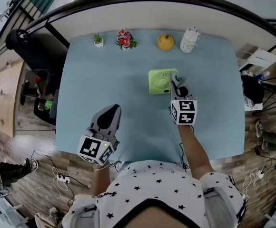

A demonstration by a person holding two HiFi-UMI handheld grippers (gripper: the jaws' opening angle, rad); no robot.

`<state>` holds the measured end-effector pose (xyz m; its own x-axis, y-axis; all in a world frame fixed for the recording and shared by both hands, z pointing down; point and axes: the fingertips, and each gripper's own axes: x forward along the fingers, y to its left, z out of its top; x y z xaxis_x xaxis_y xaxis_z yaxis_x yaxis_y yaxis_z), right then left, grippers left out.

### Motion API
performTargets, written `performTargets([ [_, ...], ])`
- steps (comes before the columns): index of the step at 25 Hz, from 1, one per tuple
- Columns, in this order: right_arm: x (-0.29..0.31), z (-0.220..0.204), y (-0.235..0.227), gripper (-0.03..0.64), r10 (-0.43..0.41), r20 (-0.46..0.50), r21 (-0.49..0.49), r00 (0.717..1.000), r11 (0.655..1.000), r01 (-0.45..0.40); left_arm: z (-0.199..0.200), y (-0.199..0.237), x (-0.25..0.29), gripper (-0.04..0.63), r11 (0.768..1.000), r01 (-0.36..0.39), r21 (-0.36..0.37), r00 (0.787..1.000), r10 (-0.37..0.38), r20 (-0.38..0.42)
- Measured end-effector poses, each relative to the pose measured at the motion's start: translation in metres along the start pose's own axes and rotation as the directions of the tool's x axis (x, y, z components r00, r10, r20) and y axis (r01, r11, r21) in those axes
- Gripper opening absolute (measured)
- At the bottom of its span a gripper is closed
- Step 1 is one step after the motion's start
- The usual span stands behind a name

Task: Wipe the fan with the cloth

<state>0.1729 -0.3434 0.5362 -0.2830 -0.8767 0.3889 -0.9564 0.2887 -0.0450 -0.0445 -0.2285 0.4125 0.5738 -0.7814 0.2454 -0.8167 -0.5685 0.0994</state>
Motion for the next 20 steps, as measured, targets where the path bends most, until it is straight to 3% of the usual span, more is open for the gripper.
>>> performTargets([
  [5,0.0,0.01,0.04,0.044,0.09,0.025,-0.024,0.996,0.996,-0.089,-0.005,0.006,-0.004,0.032,1.0,-0.029,-0.001,1.0,0.029,-0.012],
  [11,0.013,-0.011,0.089,0.044,0.195,-0.04,-0.112,0.98,0.974,-0.198,-0.005,0.01,-0.011,0.032,0.999,-0.051,0.004,0.999,0.051,-0.016],
  [20,0.026,-0.054,0.105,0.044,0.204,-0.156,-0.144,0.966,0.963,-0.227,-0.014,0.019,-0.024,0.031,0.995,-0.095,-0.003,0.995,0.095,-0.029],
])
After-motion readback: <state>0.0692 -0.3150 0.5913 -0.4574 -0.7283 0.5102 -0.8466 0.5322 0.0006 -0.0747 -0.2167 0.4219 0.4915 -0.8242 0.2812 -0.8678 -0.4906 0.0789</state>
